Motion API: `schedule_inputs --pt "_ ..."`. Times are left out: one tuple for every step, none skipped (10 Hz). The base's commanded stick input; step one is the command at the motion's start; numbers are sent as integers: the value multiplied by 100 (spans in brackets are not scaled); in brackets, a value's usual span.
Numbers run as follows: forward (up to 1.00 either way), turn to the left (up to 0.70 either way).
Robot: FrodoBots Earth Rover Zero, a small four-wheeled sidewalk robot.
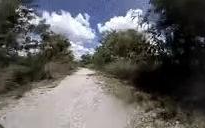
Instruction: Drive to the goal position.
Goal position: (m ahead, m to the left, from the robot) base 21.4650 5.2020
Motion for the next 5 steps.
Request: schedule_inputs --pt "70 0" --pt "70 0" --pt "70 0" --pt "70 0" --pt "70 0"
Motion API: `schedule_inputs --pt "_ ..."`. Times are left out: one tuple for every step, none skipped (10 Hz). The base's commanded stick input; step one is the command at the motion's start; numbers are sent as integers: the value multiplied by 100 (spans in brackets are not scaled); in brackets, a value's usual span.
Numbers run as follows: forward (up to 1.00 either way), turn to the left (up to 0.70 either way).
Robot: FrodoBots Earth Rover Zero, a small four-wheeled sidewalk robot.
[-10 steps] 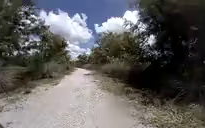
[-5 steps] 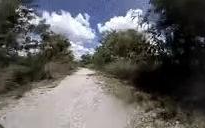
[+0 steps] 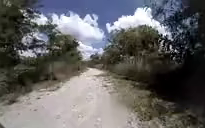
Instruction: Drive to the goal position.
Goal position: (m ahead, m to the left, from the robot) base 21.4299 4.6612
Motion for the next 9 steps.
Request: schedule_inputs --pt "70 0" --pt "70 0" --pt "70 0" --pt "70 0" --pt "70 0" --pt "70 0" --pt "70 0" --pt "70 0" --pt "70 0"
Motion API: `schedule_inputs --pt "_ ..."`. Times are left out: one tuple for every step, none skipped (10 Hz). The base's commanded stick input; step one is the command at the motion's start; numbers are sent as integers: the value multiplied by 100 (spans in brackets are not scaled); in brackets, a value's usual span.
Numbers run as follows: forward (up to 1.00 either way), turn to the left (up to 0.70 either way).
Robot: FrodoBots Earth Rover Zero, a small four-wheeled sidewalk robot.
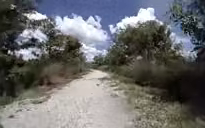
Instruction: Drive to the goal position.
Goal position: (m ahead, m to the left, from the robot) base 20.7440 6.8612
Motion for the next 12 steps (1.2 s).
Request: schedule_inputs --pt "70 0" --pt "70 0" --pt "70 0" --pt "70 0" --pt "70 0" --pt "70 0" --pt "70 0" --pt "70 0" --pt "70 0" --pt "70 0" --pt "70 0" --pt "70 0"
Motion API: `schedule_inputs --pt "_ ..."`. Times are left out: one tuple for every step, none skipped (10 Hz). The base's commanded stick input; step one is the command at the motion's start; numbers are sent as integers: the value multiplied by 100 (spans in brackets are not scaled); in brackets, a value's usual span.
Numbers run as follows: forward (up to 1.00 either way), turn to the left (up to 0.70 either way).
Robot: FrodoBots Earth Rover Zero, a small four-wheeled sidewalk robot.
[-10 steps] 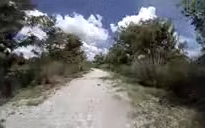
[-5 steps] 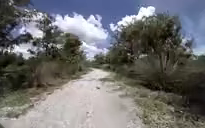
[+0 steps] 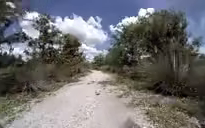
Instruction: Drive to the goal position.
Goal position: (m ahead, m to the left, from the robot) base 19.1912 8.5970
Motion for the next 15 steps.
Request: schedule_inputs --pt "70 0" --pt "70 0" --pt "70 0" --pt "70 0" --pt "70 0" --pt "70 0" --pt "70 0" --pt "70 0" --pt "70 0" --pt "70 0" --pt "70 0" --pt "70 0" --pt "70 0" --pt "70 0" --pt "70 0"
